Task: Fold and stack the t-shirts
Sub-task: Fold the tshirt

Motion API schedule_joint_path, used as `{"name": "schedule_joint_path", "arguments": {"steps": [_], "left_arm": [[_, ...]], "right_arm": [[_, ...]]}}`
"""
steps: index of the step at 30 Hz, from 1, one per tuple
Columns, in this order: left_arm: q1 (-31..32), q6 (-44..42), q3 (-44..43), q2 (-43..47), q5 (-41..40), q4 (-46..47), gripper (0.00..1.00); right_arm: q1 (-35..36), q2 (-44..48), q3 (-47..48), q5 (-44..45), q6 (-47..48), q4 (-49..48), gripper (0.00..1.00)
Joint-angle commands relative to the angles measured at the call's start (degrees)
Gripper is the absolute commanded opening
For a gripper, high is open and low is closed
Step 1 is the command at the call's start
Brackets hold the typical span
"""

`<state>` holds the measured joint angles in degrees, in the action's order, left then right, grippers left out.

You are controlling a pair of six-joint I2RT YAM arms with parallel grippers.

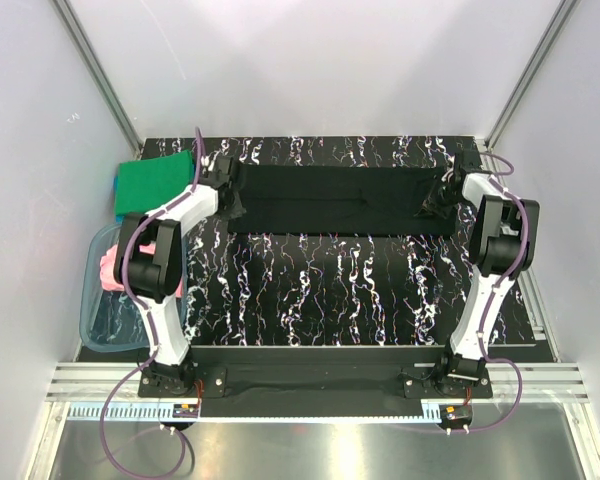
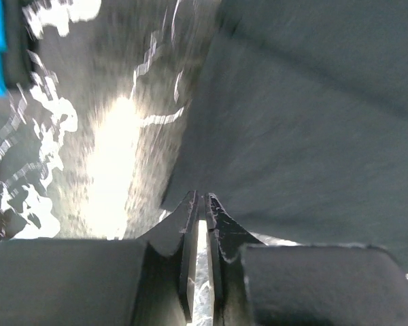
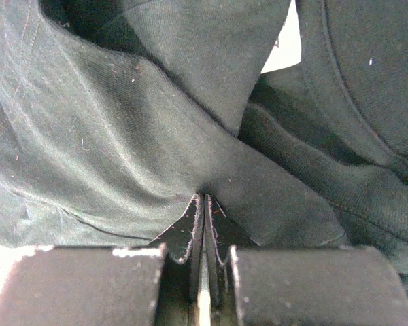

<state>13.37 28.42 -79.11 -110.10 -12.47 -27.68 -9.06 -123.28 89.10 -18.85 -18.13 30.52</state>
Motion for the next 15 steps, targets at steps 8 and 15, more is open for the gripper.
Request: {"name": "schedule_joint_path", "arguments": {"steps": [8, 15], "left_arm": [[0.6, -0.8, 6.2, -0.5, 2.4, -1.7, 0.11], [2.3, -0.8, 9.1, 2.9, 8.1, -4.0, 0.11]], "right_arm": [[-0.3, -6.2, 11.1, 8.6, 6.5, 3.6, 0.06], [-0.3, -11.2, 21.5, 8.3, 8.6, 5.9, 0.07]]}}
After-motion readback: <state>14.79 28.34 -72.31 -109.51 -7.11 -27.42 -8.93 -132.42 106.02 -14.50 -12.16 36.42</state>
